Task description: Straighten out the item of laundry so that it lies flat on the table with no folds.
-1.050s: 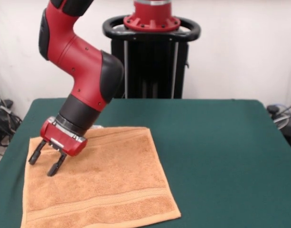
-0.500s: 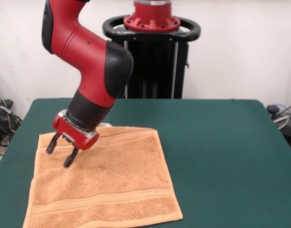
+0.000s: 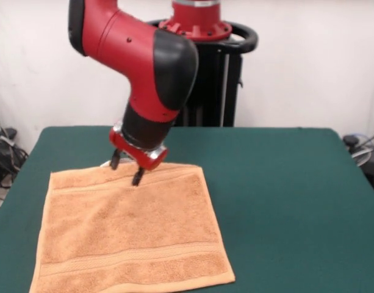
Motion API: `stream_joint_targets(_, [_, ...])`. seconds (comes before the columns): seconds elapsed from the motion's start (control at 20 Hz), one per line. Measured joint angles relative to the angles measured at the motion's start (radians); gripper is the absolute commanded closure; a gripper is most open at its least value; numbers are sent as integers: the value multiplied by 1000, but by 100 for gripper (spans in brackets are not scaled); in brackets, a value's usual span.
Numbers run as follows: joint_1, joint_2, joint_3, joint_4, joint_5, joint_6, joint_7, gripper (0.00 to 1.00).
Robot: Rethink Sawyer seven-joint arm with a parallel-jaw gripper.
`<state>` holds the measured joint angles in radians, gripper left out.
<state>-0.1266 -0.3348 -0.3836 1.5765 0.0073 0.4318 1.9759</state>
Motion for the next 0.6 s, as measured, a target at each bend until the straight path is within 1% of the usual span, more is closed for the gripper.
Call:
stream_joint_targets(0.1, [8, -17, 14, 0, 2, 25, 0, 0])
stream_joint_targets(0.3, [15, -30, 54, -3, 20, 14, 0, 0])
stream_joint_targets(0.5, [11, -23, 91, -23, 23, 3, 0, 0])
stream_joint_targets(0.6, [4, -2, 123, -56, 23, -26, 0, 0])
